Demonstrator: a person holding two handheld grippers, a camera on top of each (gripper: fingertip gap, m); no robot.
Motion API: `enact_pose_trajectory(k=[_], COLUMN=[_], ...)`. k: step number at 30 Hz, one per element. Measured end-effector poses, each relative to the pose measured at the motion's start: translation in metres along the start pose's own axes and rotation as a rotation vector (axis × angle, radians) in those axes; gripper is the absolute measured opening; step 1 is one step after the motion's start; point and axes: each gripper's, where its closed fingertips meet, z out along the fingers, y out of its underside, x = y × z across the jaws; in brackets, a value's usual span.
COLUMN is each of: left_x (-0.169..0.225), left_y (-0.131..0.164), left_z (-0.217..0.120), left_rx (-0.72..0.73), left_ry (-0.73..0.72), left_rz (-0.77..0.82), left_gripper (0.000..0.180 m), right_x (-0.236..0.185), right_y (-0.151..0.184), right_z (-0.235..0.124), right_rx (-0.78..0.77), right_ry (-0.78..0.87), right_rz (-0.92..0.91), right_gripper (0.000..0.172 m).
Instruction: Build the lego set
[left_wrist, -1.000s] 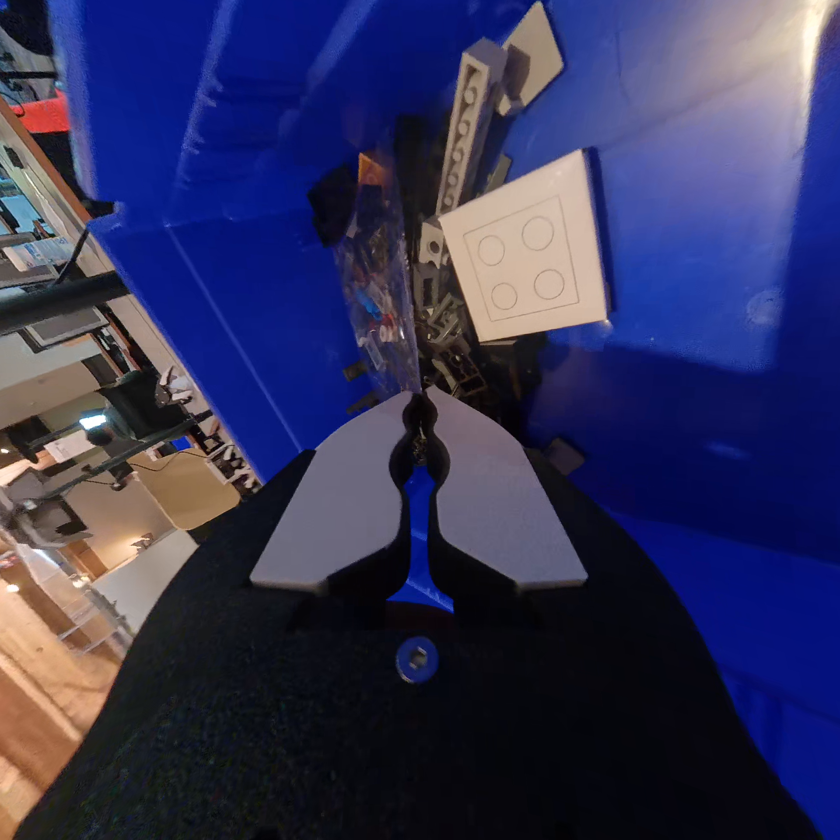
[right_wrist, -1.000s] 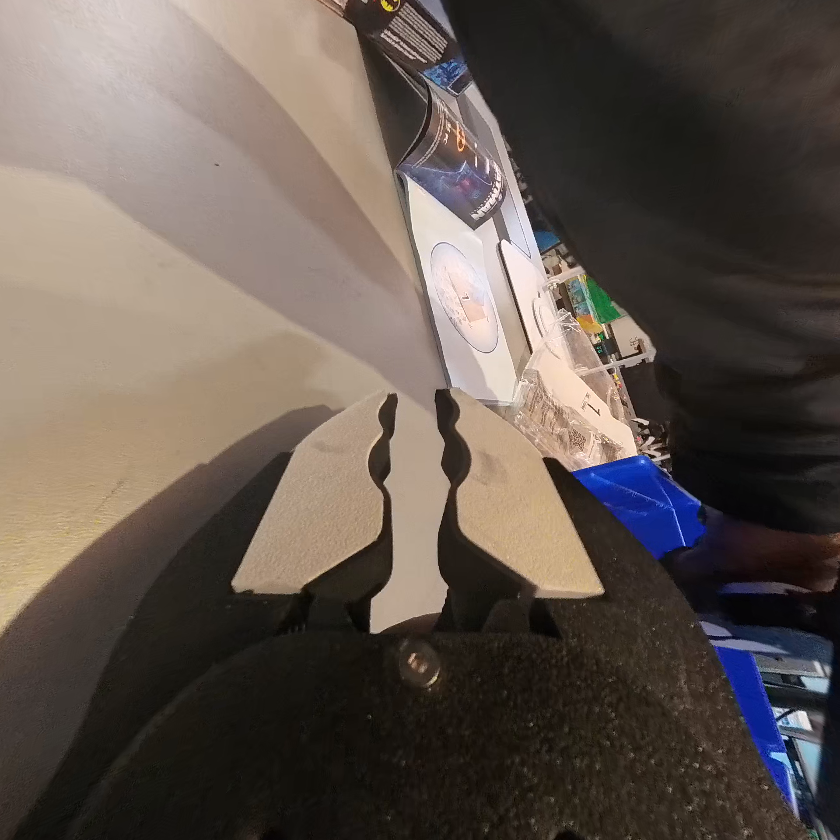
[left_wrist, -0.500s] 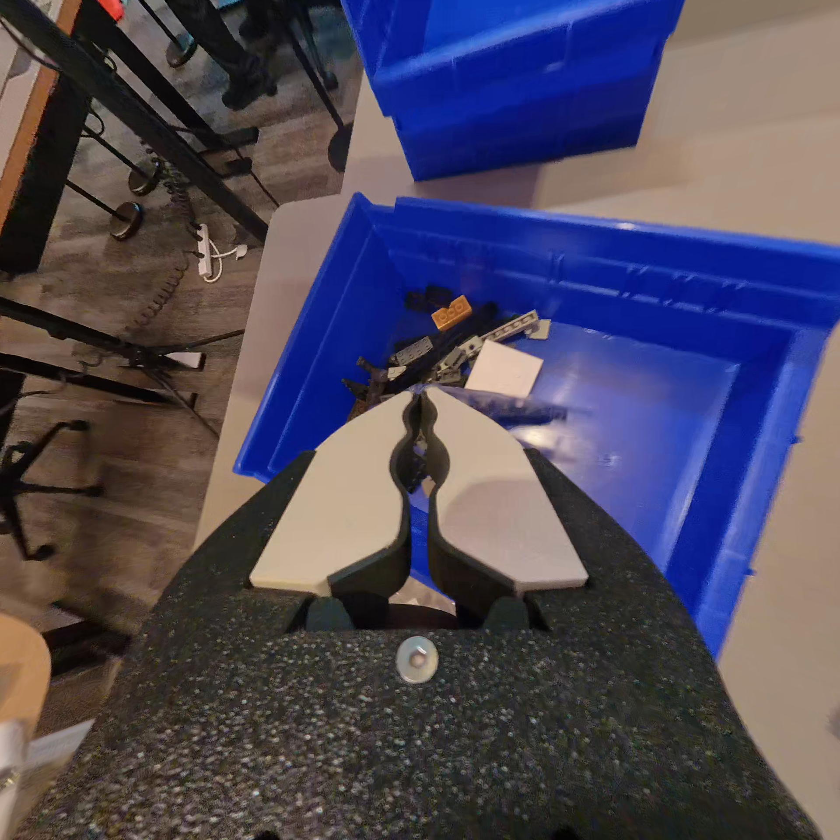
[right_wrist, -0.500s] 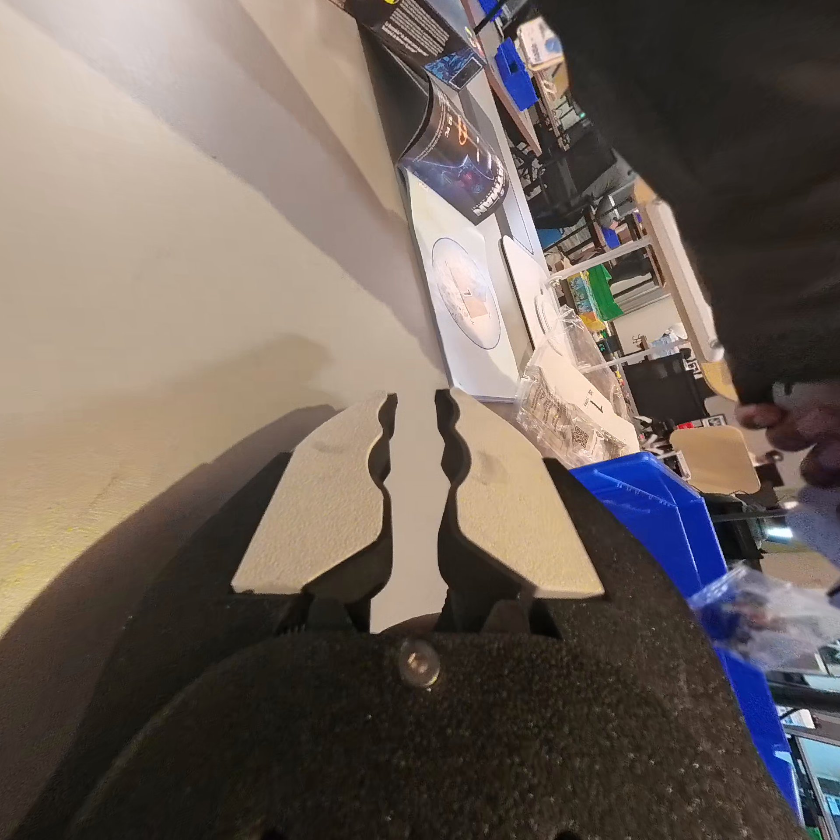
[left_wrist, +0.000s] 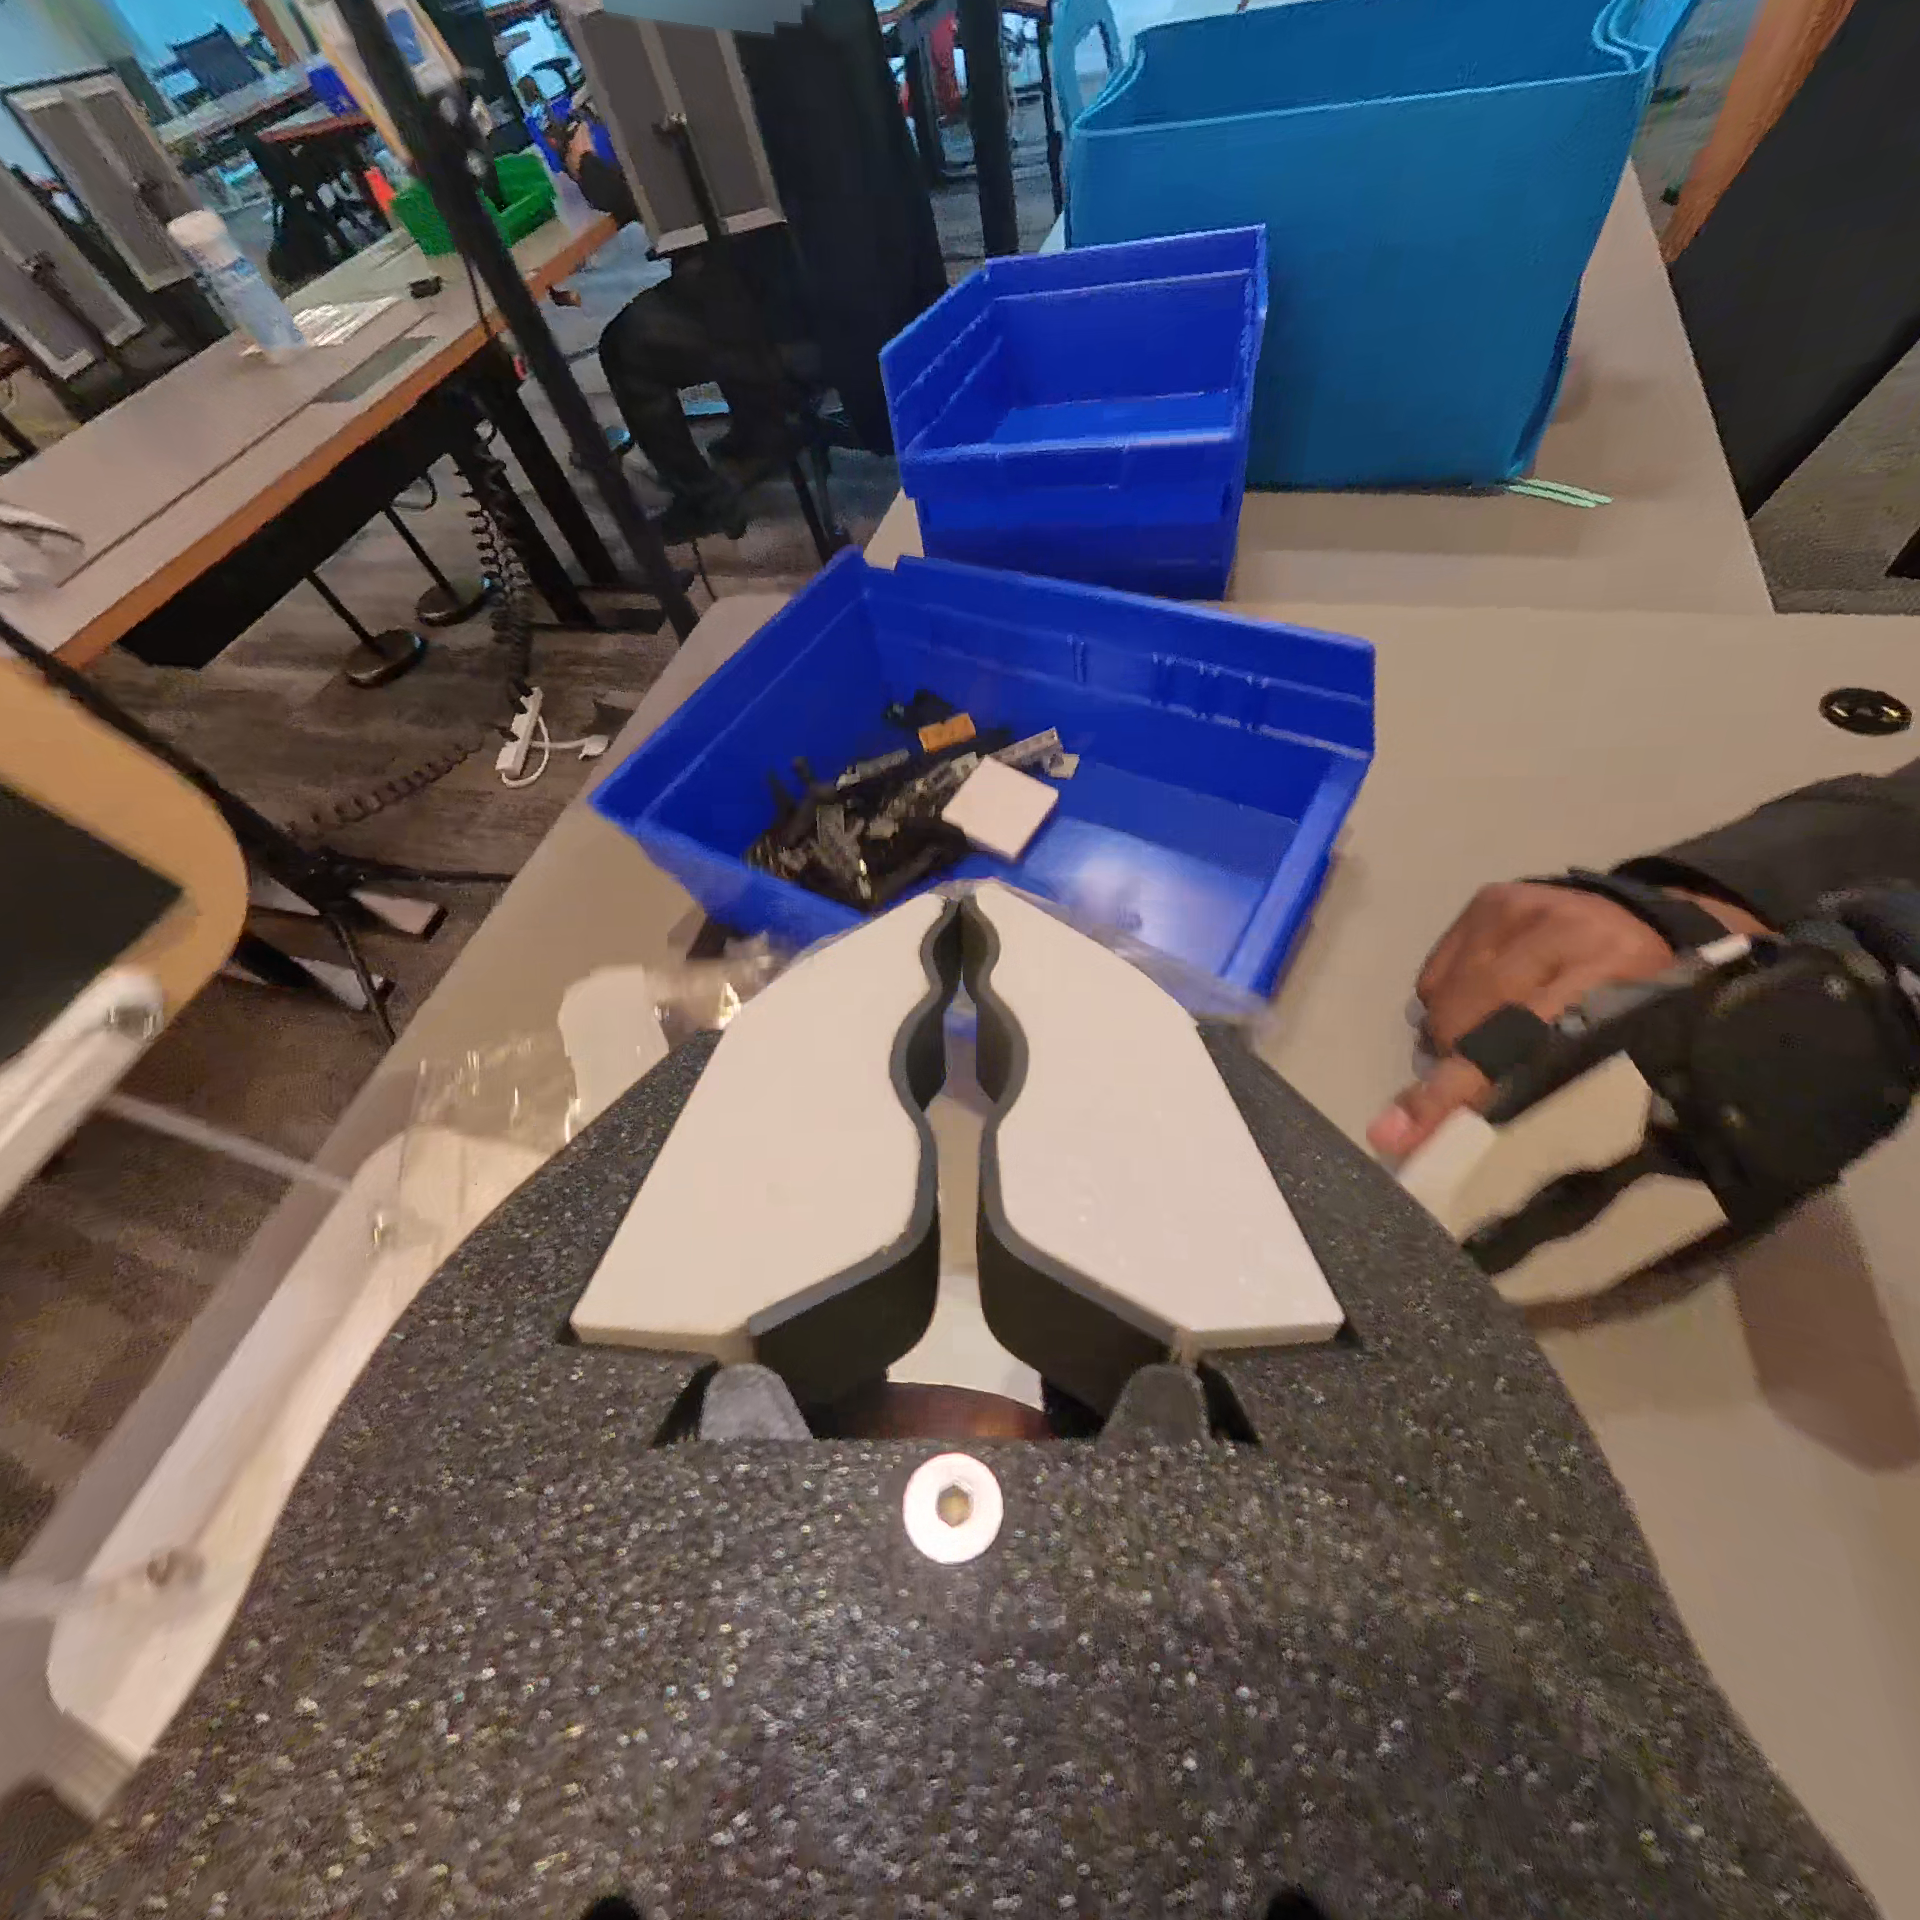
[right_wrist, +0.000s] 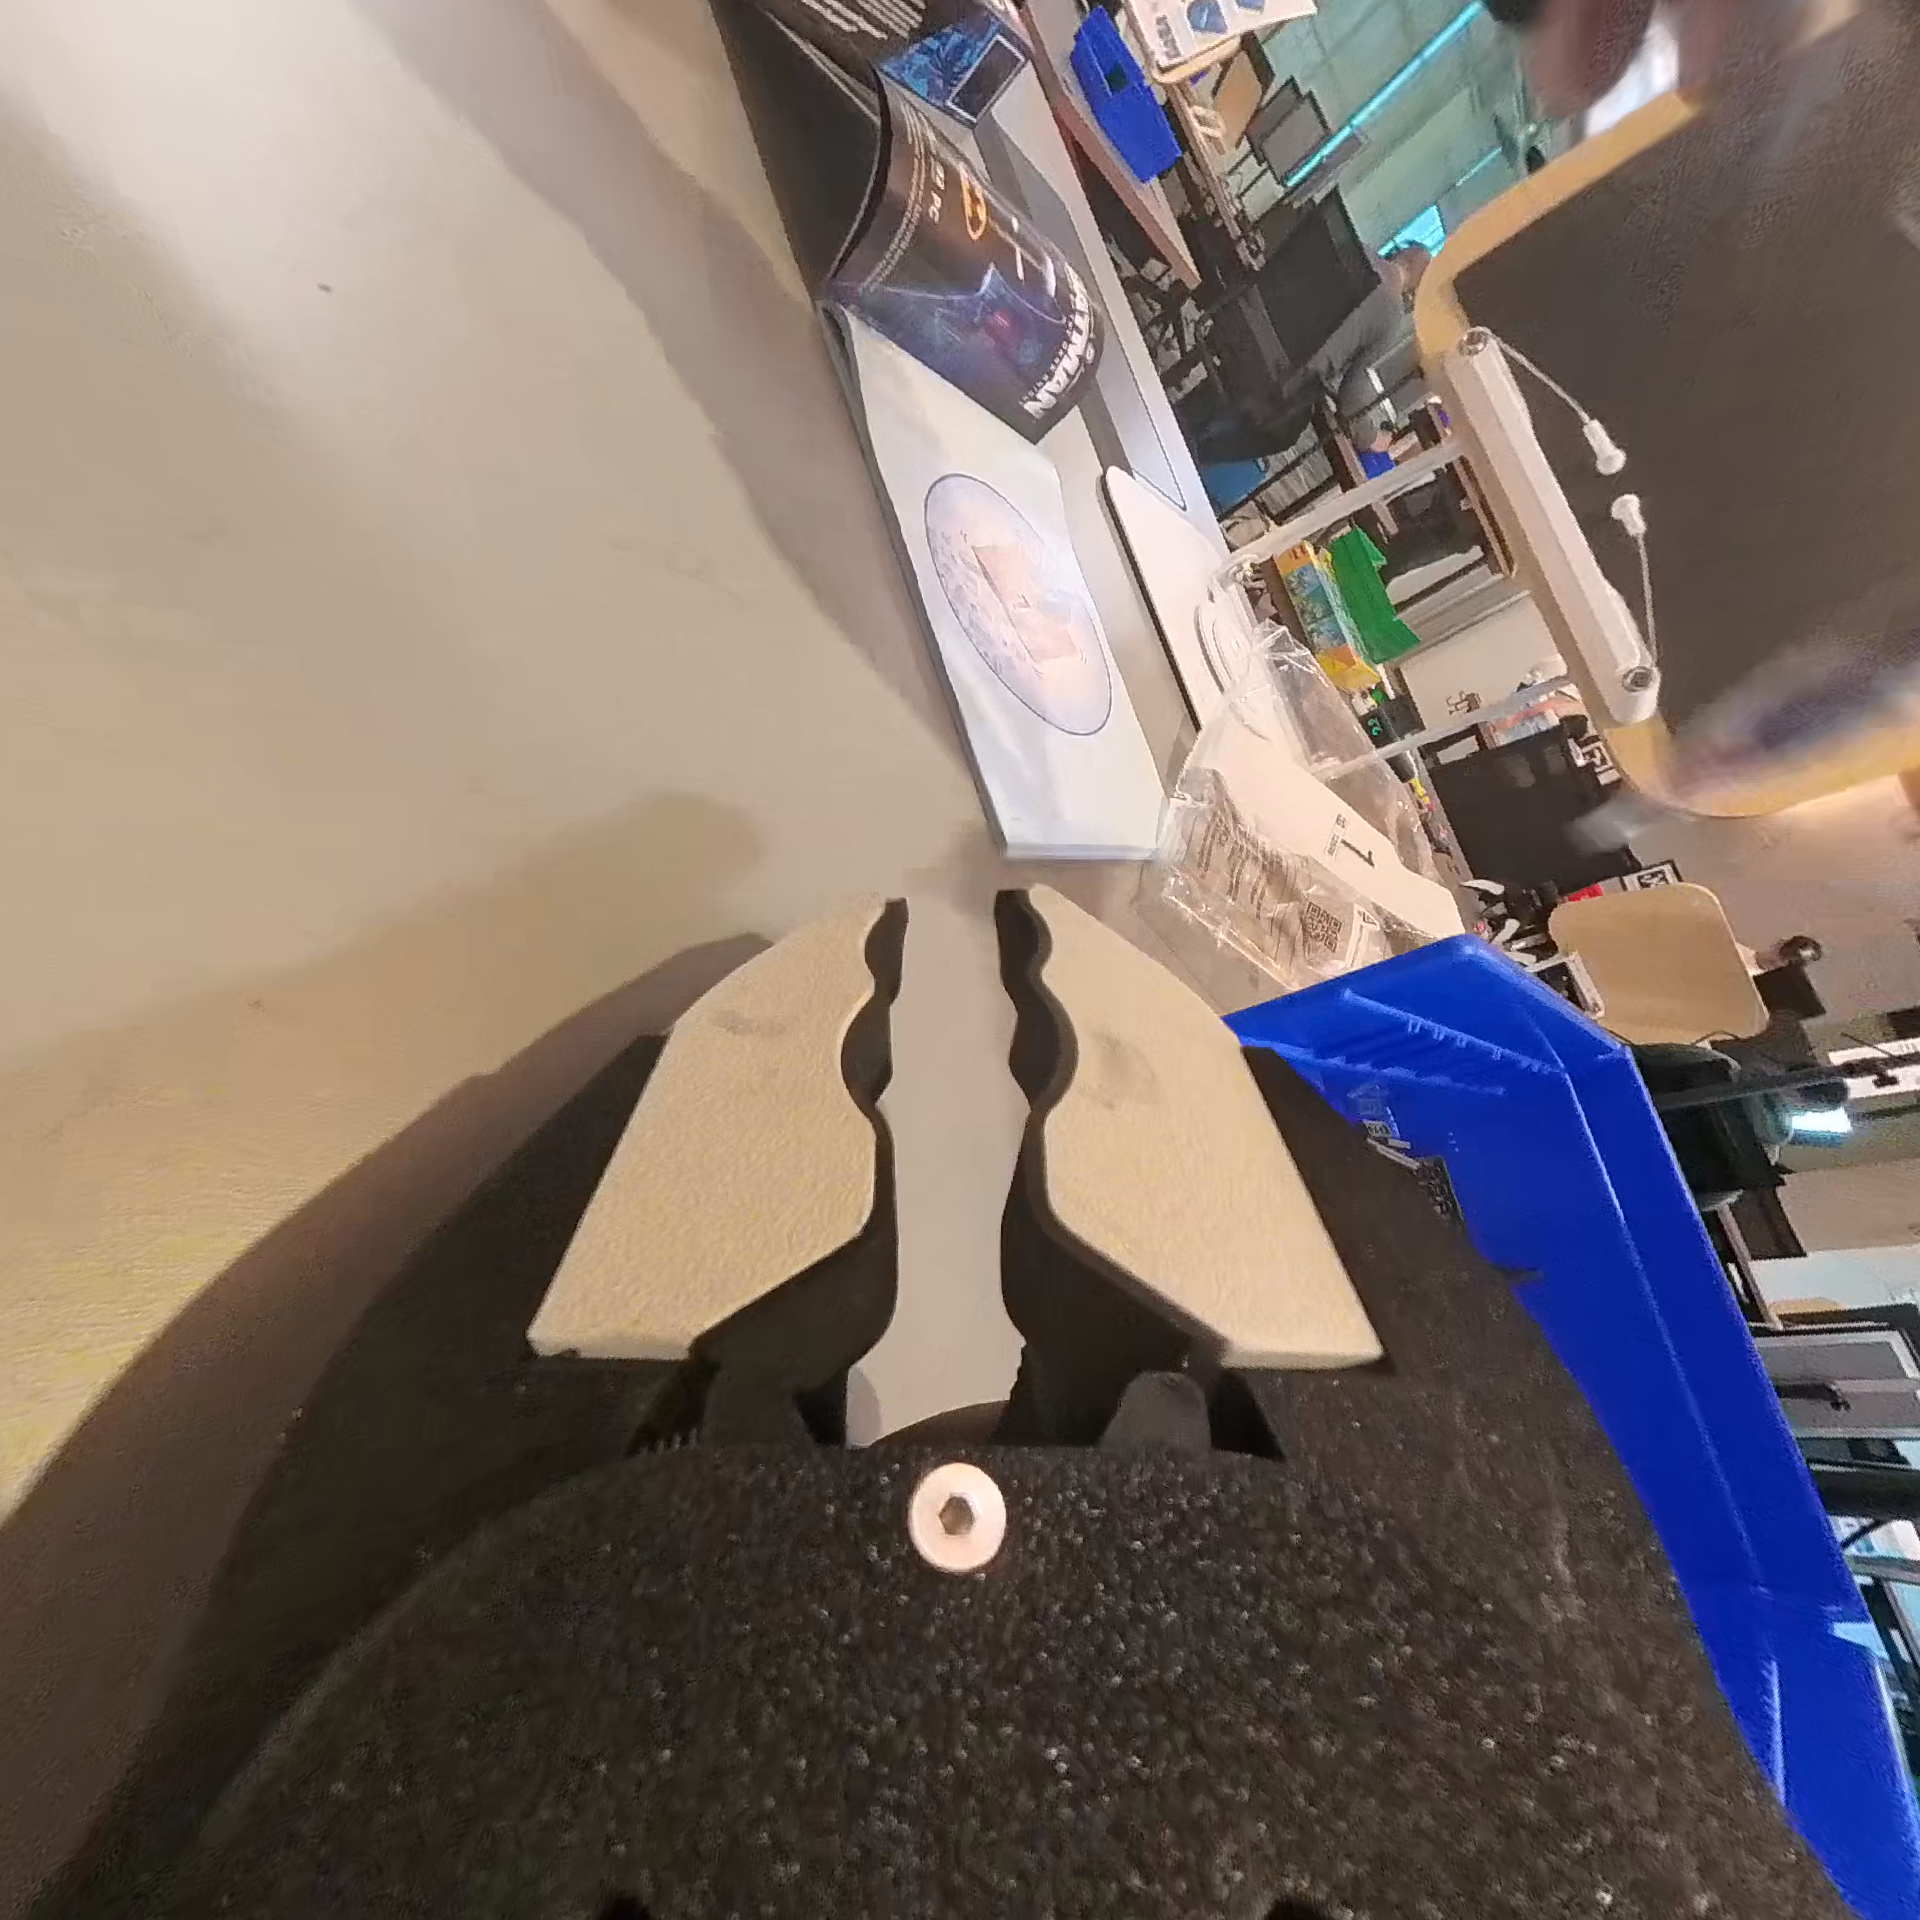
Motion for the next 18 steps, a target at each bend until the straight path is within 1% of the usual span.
enact_pose_trajectory(k=[4, 8, 10, 13, 16, 18], left_x=[0.009, 0.018, 0.022, 0.025, 0.024, 0.027], left_y=[0.048, 0.096, 0.115, 0.137, 0.153, 0.159], left_z=[-0.044, -0.075, -0.085, -0.094, -0.1, -0.105], left_rx=[0.01, 0.043, 0.074, 0.119, 0.115, 0.109], left_ry=[-0.049, -0.116, -0.16, -0.241, -0.316, -0.35], left_rz=[-0.051, -0.124, -0.168, -0.191, -0.18, -0.138], left_gripper=[0.0, 0.0, 0.0, 0.0, 0.0, 0.0], right_x=[0.004, 0.005, 0.002, -0.003, -0.008, -0.01], right_y=[-0.002, -0.016, -0.033, -0.07, -0.107, -0.121], right_z=[0.001, 0.007, 0.013, 0.024, 0.039, 0.052], right_rx=[0.007, 0.035, 0.069, 0.154, 0.243, 0.258], right_ry=[0.047, 0.097, 0.106, 0.113, 0.11, 0.122], right_rz=[-0.01, -0.005, 0.032, 0.123, 0.213, 0.222], right_gripper=[0.02, 0.024, 0.028, 0.032, 0.036, 0.038])
